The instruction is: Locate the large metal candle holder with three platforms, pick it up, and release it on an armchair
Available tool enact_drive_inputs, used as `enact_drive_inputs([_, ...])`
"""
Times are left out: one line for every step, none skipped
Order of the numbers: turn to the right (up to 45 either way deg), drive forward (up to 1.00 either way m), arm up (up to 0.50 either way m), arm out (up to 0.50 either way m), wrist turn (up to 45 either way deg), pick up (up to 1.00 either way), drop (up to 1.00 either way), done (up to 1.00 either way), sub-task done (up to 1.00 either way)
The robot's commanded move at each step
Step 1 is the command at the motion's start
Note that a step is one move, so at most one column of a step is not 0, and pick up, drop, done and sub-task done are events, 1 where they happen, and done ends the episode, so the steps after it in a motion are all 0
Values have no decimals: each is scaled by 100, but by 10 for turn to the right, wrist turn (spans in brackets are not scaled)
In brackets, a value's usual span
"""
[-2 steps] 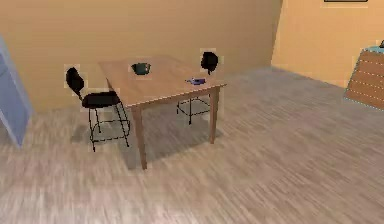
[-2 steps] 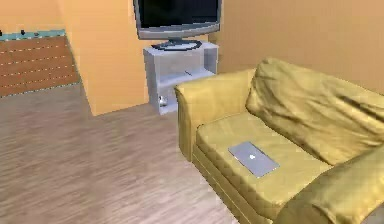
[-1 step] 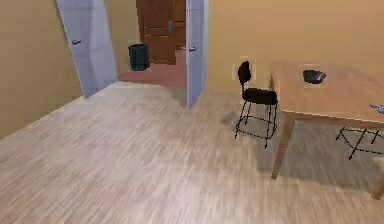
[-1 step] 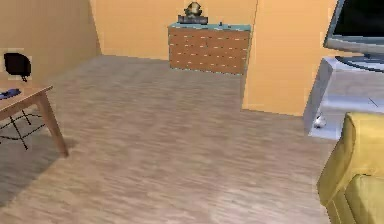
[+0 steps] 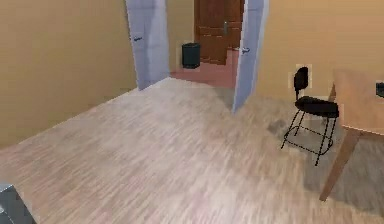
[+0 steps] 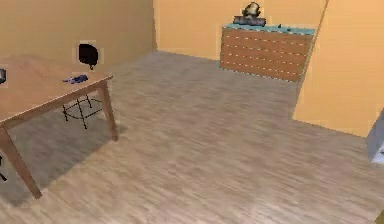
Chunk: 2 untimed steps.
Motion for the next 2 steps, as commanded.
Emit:
enact_drive_inputs([0,100,0,0,0,0,0,0,0])
enact_drive_inputs([0,100,0,0,0,0,0,0,0])
